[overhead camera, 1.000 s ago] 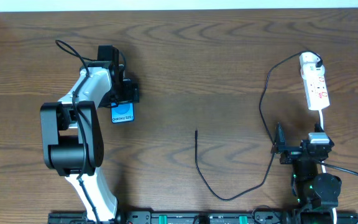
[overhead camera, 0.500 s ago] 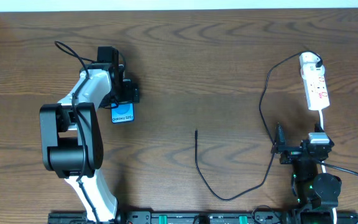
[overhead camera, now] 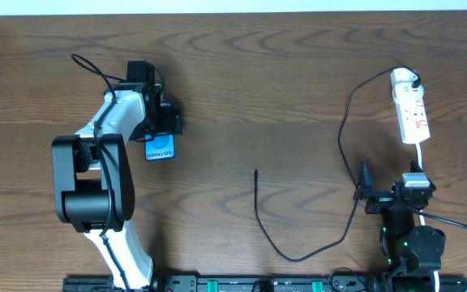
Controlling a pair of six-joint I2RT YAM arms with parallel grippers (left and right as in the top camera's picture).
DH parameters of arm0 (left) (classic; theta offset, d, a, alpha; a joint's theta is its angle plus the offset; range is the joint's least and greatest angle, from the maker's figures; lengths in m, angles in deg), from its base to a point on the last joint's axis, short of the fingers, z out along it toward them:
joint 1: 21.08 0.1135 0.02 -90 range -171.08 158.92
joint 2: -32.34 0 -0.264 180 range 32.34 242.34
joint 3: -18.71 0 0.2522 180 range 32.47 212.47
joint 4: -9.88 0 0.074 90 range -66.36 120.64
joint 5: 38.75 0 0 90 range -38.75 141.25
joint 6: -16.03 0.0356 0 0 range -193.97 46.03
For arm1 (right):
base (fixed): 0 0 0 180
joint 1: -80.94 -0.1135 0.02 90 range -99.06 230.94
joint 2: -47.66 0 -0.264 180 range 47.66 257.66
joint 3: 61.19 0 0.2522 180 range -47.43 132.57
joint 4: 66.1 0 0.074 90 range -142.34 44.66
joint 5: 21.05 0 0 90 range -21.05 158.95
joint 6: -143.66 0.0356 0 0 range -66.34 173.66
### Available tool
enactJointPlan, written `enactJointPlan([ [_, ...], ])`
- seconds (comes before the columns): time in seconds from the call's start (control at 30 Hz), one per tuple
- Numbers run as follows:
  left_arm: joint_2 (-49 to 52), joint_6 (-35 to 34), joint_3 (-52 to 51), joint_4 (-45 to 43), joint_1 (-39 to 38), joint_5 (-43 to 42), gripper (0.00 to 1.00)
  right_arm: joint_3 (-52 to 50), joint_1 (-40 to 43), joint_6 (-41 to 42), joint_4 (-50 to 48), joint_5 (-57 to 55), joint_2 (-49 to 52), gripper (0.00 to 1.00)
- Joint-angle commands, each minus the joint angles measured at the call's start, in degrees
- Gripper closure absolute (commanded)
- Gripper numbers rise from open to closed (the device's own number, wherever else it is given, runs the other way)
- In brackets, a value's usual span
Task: Plug charger to phone and switch on socket
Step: 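Lift the phone upright with the left gripper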
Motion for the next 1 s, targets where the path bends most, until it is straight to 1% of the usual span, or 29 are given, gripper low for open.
enactJointPlan([
  [0.0,0.5,0.5,-1.6,0.1,0.1,0.9,0.08,-0.1,0.3,-0.9,0.2,0.0,-0.3,0.01],
  [0.23,0.5,0.5,-1.7,0.1,0.1,0.9,0.24,-0.1,0.3,-0.9,0.3,0.0,-0.3,0.01],
  [0.33,0.5,0.5,-2.0,0.1,0.1,0.9,0.25,-0.1,0.3,-0.9,0.2,0.0,-0.3,0.01],
  [0.47,0.5,0.5,-2.2,0.1,0.1,0.9,0.29,-0.1,0.3,-0.9,0.3,0.0,-0.3,0.01],
  [0.53,0.5,0.5,-2.2,0.0,0.1,0.9,0.32,-0.1,0.3,-0.9,0.3,0.0,-0.3,0.01],
  [0.63,0.5,0.5,-2.2,0.1,0.1,0.9,0.39,-0.1,0.3,-0.9,0.2,0.0,-0.3,0.01],
  [0.7,0.5,0.5,-2.2,0.0,0.1,0.9,0.49,-0.1,0.3,-0.9,0.3,0.0,-0.3,0.01],
  [0.9,0.5,0.5,-2.2,0.0,0.1,0.9,0.71,-0.1,0.3,-0.9,0.3,0.0,-0.3,0.01],
  [0.97,0.5,0.5,-2.2,0.1,0.1,0.9,0.9,-0.1,0.3,-0.9,0.2,0.0,-0.3,0.01],
])
